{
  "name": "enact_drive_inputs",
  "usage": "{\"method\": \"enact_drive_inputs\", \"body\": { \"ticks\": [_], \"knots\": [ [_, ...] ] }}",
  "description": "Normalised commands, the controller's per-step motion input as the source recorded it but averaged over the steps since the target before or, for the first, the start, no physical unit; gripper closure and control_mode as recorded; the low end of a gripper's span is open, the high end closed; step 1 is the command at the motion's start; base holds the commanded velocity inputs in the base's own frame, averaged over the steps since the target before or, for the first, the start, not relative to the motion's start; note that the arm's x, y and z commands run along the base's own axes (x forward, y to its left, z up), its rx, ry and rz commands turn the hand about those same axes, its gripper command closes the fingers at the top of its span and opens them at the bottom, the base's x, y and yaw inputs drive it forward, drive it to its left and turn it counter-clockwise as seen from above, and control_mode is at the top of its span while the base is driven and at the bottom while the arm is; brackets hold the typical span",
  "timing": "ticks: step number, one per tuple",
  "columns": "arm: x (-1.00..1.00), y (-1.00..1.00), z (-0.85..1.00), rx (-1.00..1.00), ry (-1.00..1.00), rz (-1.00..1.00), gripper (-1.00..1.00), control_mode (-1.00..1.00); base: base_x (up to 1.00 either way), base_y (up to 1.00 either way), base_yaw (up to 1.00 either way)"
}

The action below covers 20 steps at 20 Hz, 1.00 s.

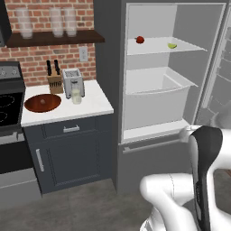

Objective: Grab a lemon wedge from the fridge and one ice cube from the ice bowl, and put them in the glass of lemonade.

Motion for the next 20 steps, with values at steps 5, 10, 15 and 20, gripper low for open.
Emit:
{"method": "enact_drive_inputs", "body": {
  "ticks": [5,10,15,20],
  "knots": [
    [0.12,0.29,-0.14,-0.01,0.0,0.0,-1.0,1.0,0.25,0.25,0.0],
    [0.0,0.0,0.0,0.0,0.0,0.0,-1.0,1.0,0.36,0.36,0.0],
    [0.0,0.0,0.0,0.0,0.0,0.0,-1.0,1.0,-0.07,-0.33,0.0],
    [0.0,0.0,0.0,0.0,0.0,0.0,-1.0,1.0,-0.06,-0.86,0.0]
  ]
}}
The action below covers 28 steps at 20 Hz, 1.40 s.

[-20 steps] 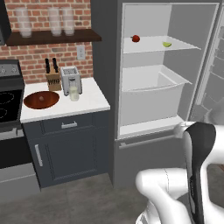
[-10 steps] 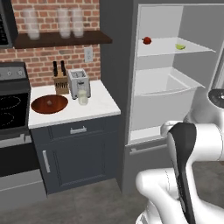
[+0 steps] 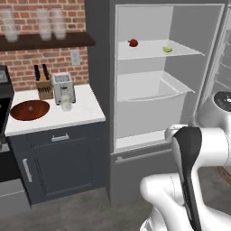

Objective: Grab a lemon wedge from the fridge and one ice cube from the ice bowl, and put them in the glass of lemonade.

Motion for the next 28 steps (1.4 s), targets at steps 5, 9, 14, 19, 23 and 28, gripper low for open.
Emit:
{"method": "enact_drive_inputs", "body": {
  "ticks": [5,9,14,19,23,28],
  "knots": [
    [0.0,0.0,0.0,0.0,0.0,0.0,-1.0,1.0,0.04,-0.71,0.0],
    [0.0,0.0,0.0,0.0,0.0,0.0,-1.0,1.0,0.17,-0.37,0.04],
    [0.0,0.0,0.0,0.0,0.0,0.0,-1.0,1.0,0.19,-0.19,0.1],
    [0.0,0.0,0.0,0.0,0.0,0.0,-1.0,1.0,0.43,-0.32,0.09],
    [0.0,0.0,0.0,0.0,0.0,0.0,-1.0,1.0,0.49,-0.42,0.1],
    [0.0,0.0,0.0,0.0,0.0,0.0,-1.0,1.0,0.41,-0.41,0.1]
  ]
}}
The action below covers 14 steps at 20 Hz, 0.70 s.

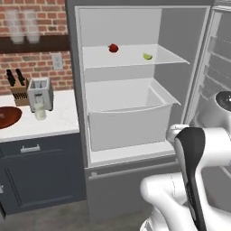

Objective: Grab a lemon wedge from the fridge and one ice cube from the ice bowl, and put them in the glass of lemonade.

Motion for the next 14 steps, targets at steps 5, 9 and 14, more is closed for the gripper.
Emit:
{"method": "enact_drive_inputs", "body": {
  "ticks": [5,9,14],
  "knots": [
    [0.0,0.0,0.0,0.0,0.0,0.0,-1.0,1.0,0.41,-0.25,0.09],
    [0.0,0.0,0.0,0.0,0.0,0.0,-1.0,1.0,0.44,-0.22,0.1],
    [0.0,0.0,0.0,0.0,0.0,0.0,-1.0,1.0,0.38,-0.29,0.1]
  ]
}}
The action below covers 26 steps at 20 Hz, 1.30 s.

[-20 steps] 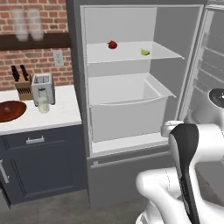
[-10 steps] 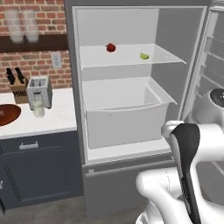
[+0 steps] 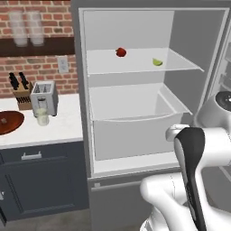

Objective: Grab a lemon wedge from the fridge and one ice cube from the ice bowl, and put them in the glass of lemonade.

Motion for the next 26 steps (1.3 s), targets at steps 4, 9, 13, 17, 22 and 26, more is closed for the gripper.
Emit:
{"method": "enact_drive_inputs", "body": {
  "ticks": [4,9,13,17,22,26],
  "knots": [
    [0.0,0.0,0.0,0.0,0.0,0.0,-1.0,1.0,0.17,-0.4,0.1],
    [0.0,0.0,0.0,0.0,0.0,0.0,-1.0,1.0,0.19,-0.39,0.09],
    [0.0,0.0,0.0,0.0,0.0,0.0,-1.0,1.0,0.39,-0.19,0.06],
    [0.0,0.0,0.0,0.0,0.0,0.0,-1.0,1.0,0.46,-0.06,0.02],
    [0.0,0.0,0.0,0.0,0.0,0.0,-1.0,1.0,0.25,-0.01,0.02],
    [0.11,0.0,0.0,0.0,0.0,0.0,-1.0,-1.0,0.0,0.0,0.0]
  ]
}}
